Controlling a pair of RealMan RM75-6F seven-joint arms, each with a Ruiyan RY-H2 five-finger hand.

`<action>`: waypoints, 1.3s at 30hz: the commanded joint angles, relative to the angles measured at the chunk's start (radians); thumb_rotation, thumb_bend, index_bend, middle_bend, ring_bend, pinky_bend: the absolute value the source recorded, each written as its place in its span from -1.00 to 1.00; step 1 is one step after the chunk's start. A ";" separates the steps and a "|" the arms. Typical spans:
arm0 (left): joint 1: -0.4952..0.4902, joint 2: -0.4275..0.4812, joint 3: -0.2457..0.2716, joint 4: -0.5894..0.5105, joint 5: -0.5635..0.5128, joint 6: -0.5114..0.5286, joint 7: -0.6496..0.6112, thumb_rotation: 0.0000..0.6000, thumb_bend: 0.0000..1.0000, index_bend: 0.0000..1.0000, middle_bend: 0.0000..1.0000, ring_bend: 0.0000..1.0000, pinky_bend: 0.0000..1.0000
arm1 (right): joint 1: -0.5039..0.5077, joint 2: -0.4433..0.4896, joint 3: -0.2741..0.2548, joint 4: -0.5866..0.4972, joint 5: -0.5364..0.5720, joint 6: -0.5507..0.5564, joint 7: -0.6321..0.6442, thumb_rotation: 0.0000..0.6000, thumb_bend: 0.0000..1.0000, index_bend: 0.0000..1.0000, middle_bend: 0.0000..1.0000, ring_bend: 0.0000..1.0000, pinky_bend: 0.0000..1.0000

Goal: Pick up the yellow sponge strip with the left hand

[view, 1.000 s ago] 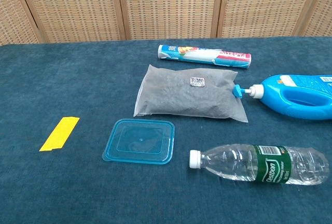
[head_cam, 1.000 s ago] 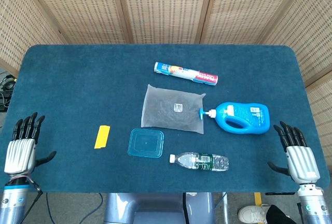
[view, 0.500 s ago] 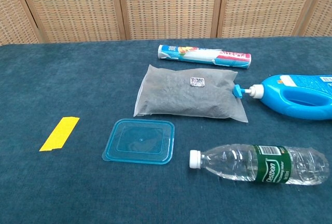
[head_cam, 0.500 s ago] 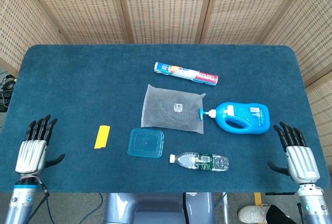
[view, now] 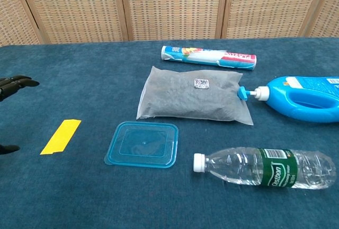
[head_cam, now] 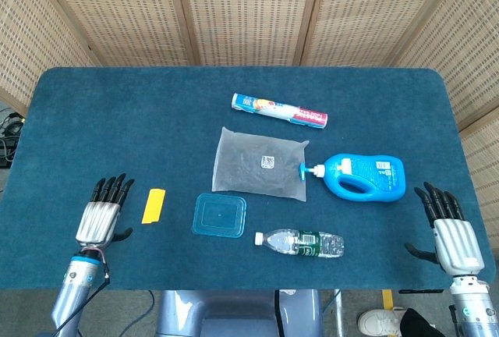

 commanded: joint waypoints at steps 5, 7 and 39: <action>-0.062 -0.083 -0.025 0.089 -0.067 -0.083 0.040 1.00 -0.52 -1.00 -1.00 -1.00 -1.00 | 0.000 0.005 0.003 0.004 0.003 -0.002 0.018 1.00 -1.00 -1.00 -1.00 -1.00 -1.00; -0.072 -0.100 -0.028 0.104 -0.081 -0.095 0.047 1.00 -0.52 -1.00 -1.00 -1.00 -1.00 | 0.001 0.006 0.004 0.005 0.005 -0.003 0.023 1.00 -1.00 -1.00 -1.00 -1.00 -1.00; -0.136 -0.184 -0.021 0.196 -0.141 -0.117 0.094 1.00 0.21 -1.00 -1.00 -1.00 -1.00 | 0.000 0.013 0.006 0.007 0.007 -0.007 0.044 1.00 -1.00 -1.00 -1.00 -1.00 -1.00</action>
